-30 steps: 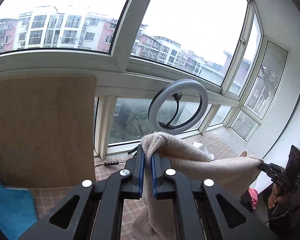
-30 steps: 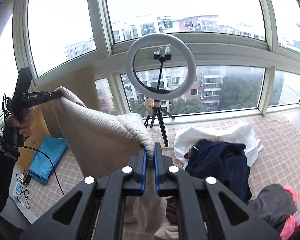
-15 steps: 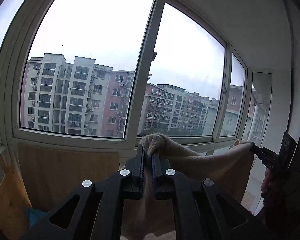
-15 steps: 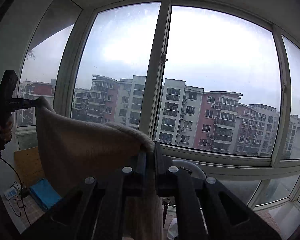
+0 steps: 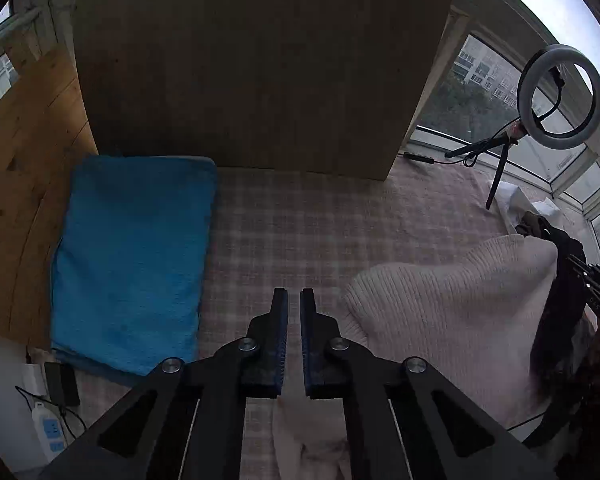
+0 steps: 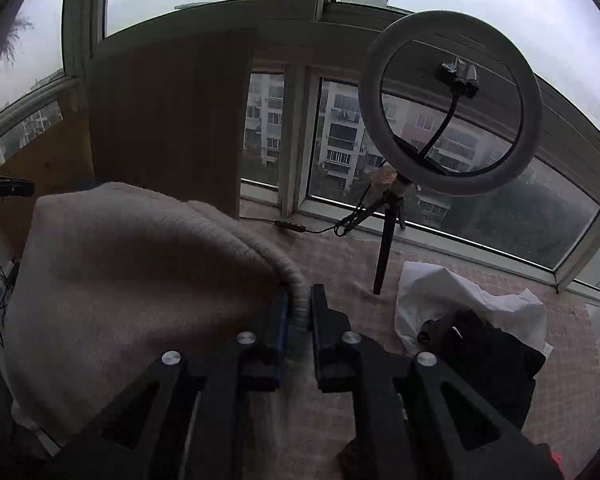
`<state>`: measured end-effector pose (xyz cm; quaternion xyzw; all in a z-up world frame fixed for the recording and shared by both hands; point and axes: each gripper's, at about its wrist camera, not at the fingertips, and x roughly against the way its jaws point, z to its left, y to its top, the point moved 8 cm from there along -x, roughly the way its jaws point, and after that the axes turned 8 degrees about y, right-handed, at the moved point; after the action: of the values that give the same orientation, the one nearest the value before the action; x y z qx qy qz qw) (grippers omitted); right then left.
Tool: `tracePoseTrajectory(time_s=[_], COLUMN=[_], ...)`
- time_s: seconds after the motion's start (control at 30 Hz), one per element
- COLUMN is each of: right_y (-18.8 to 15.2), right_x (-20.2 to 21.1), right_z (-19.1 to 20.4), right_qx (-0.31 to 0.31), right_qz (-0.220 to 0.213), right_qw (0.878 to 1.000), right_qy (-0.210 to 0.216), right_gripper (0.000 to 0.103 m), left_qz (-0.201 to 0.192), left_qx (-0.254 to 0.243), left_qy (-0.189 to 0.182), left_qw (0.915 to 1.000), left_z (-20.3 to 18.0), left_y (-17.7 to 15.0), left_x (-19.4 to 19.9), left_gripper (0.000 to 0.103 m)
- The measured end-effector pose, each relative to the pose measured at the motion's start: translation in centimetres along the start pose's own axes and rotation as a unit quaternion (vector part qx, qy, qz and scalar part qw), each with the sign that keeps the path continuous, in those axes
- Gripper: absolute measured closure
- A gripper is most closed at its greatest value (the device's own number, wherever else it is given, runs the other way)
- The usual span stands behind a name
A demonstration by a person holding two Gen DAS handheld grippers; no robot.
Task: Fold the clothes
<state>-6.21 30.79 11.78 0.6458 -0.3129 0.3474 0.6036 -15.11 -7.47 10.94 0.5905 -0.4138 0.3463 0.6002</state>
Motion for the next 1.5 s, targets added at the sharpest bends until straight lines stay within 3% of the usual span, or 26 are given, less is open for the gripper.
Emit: tracePoseTrajectory(time_s=[0.07,0.1,0.17,0.23,0.27,0.3,0.4,0.53,0.7,0.77,0.83,0.87,0.9,0.97,1.1,1.2,1.37,1.5], right_y=[-3.9,-4.2,-5.4,-4.9,-4.6,-3.8,-2.3,-1.0,-1.0,-0.9,-0.9,-0.9,-1.1,-1.3,-1.5,-0.1,5.2,10.9], right_x=[-2.5,-3.1,-3.8,-4.7,-5.4,-6.9,-9.3,-12.8,-16.3,-17.2,-17.6,-17.6,-17.3,-16.4,-11.8,-5.8,4.8,7.2], right_z=[-0.8,-1.1,-1.9,-2.4,-2.7,-2.9,-2.7,-2.6,-2.0,-2.0,-1.7,-1.5,-1.3,-0.8,-0.9,-1.8,-3.0,-3.2], right_qx=[-0.034,-0.05,-0.069,-0.085,-0.093,-0.099,-0.106,-0.11,-0.076,-0.064,-0.065,-0.067,-0.065,-0.057,-0.05,-0.057,-0.062,-0.031], right_qz=[0.025,0.028,0.032,0.03,0.033,0.036,0.04,0.062,0.101,0.108,0.109,0.107,0.104,0.099,0.063,0.006,-0.104,-0.157], right_qw=[0.998,0.996,0.994,0.992,0.991,0.989,0.986,0.981,0.981,0.982,0.979,0.977,0.977,0.976,0.98,0.98,0.971,0.973], right_qy=[0.052,0.075,0.083,0.085,0.091,0.1,0.123,0.148,0.147,0.144,0.159,0.171,0.177,0.183,0.185,0.19,0.206,0.165], right_gripper=[0.094,0.09,0.082,0.065,0.058,0.057,0.057,0.056,0.056,0.056,0.056,0.058,0.074,0.093,0.093,0.093,0.093,0.093], left_qz=[0.022,0.021,0.017,0.01,0.007,0.004,0.018,0.039,0.048,0.051,0.038,0.033,0.026,0.007,-0.044,-0.091,-0.162,-0.213], left_qx=[0.01,0.003,-0.023,-0.059,-0.077,-0.097,-0.137,-0.167,-0.19,-0.203,-0.207,-0.21,-0.21,-0.199,-0.139,-0.093,-0.053,-0.079], left_qy=[-0.028,-0.035,-0.036,-0.024,-0.018,-0.019,-0.034,0.001,-0.006,0.0,-0.002,-0.003,-0.004,-0.004,-0.017,-0.021,-0.048,-0.006], left_qw=[0.9993,0.9992,0.9989,0.9979,0.9968,0.9951,0.9899,0.9852,0.9806,0.9778,0.9776,0.9771,0.9774,0.9801,0.9891,0.9912,0.9842,0.9738], left_z=[0.3,-0.2,-1.6,-3.4,-4.3,-5.0,-7.5,-8.1,-9.5,-10.0,-10.4,-10.5,-10.5,-9.9,-6.8,-3.9,-0.8,-1.9], left_y=[-2.2,-2.8,-3.3,-3.3,-3.3,-3.4,-3.1,-3.3,-4.1,-4.4,-4.5,-4.5,-4.4,-4.2,-2.9,-0.9,4.2,9.1], left_x=[-3.6,-4.2,-5.3,-6.6,-7.2,-7.8,-11.0,-14.8,-16.4,-16.8,-16.4,-16.1,-15.6,-13.9,-7.9,-2.4,6.2,8.0], left_gripper=[0.102,0.101,0.09,0.066,0.062,0.059,0.058,0.058,0.058,0.074,0.094,0.094,0.094,0.095,0.095,0.095,0.095,0.095])
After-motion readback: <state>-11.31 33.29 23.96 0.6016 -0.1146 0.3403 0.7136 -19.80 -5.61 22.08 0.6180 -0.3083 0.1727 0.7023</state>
